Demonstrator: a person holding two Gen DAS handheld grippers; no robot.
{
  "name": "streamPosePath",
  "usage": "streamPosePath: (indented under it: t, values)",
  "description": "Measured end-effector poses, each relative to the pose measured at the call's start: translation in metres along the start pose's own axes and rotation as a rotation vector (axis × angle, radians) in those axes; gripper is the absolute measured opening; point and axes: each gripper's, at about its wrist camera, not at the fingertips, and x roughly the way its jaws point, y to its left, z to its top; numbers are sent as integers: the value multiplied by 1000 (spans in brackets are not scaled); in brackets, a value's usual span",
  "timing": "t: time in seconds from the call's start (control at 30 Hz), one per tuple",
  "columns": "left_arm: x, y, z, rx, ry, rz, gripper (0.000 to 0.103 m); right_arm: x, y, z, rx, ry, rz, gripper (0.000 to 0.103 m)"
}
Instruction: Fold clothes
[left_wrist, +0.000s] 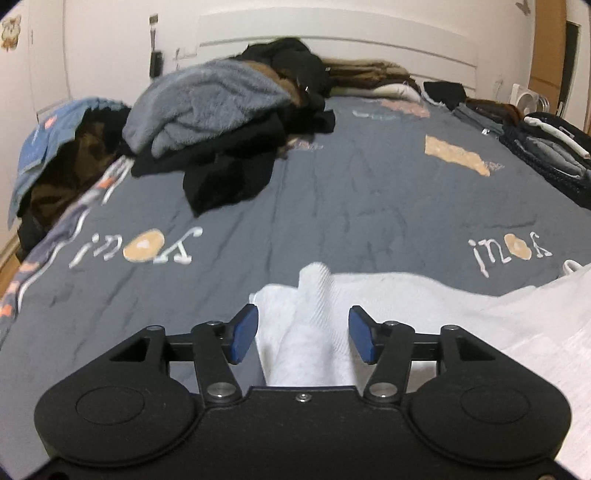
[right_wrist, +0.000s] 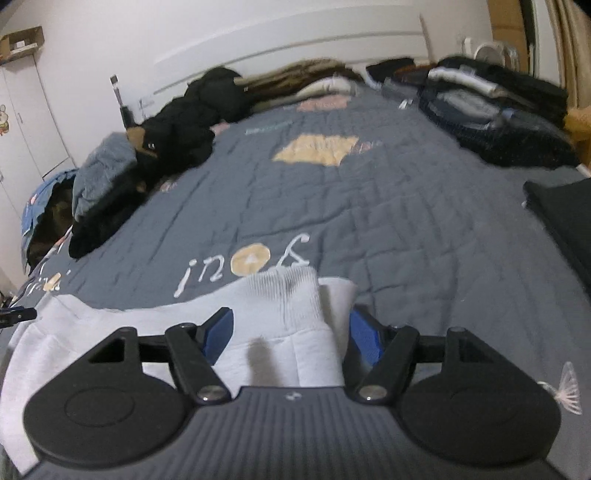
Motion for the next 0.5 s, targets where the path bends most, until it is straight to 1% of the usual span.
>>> streamPosePath:
  t: [0.03,0.17,0.2,0.23,0.27,0.3,0.33,0.37,0.43,0.47,0.5]
  values:
    - [3,1,-1,2,11,-7,59,8,-2,0,4,15,7,69]
    - [12,-2,-4,36,27,-30,58,29,-6,-4,37,42,35,69]
    - [14,-3,-5,31,32,-43,58,32,-6,-5,53,50,46,69]
    - [15,-4,-6,28,36,-52,51,35,-6,-7,69,58,57,69]
    - [17,-5,-7,29,42,-56,37,35,-8,-8,90,47,57,63]
    - [19,-5,-8,29,48,-59,30,35,-11,-9,111,36,58,58]
    - [21,-6,-9,30,54,-63,18,35,-13,-10,132,25,58,43]
    - [21,-7,-10,32,53,-65,14,34,-15,-11,152,13,59,33]
    - [14,-8,-10,40,23,-63,11,28,-22,-9,205,-15,96,22]
    - [8,-8,-10,40,-3,-62,10,24,-24,-8,219,-32,117,18]
    - [2,-6,-9,36,-32,-60,10,18,-23,-5,230,-60,128,17]
